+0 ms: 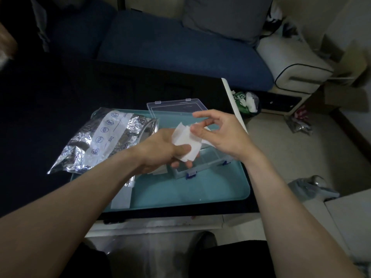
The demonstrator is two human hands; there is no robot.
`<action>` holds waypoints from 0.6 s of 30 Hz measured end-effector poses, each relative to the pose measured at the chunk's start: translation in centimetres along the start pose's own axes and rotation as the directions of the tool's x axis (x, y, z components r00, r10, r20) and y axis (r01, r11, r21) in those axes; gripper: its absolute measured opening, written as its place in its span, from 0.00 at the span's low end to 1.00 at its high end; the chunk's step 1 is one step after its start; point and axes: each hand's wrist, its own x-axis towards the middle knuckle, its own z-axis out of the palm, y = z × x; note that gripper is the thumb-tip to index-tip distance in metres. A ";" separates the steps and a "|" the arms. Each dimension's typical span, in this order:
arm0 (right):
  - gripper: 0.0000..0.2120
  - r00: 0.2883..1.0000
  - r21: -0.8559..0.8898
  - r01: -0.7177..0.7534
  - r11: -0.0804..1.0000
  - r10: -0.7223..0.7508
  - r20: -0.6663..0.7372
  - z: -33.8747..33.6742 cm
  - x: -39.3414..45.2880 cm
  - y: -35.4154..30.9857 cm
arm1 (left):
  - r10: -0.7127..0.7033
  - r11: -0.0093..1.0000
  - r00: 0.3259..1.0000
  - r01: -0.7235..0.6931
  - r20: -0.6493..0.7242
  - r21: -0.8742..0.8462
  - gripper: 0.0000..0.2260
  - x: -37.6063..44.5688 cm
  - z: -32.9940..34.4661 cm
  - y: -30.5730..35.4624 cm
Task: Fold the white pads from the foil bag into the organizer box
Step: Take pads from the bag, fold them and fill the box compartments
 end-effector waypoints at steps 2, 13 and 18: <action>0.17 0.996 0.052 0.025 0.998 -0.029 0.086 0.1 -0.1 -0.2 | -0.011 0.992 0.989 -0.008 0.145 0.128 0.05 -0.4 0.2 0.1; 0.02 0.985 0.296 0.085 0.951 -0.035 -0.171 -1.4 0.1 -0.5 | -0.095 0.994 0.991 0.089 0.090 0.070 0.07 -0.2 -0.1 -0.5; 0.05 0.997 0.078 0.025 0.997 -0.031 0.076 -0.6 -0.5 0.1 | -0.121 0.973 0.990 0.132 0.072 -0.188 0.11 -0.1 0.0 0.5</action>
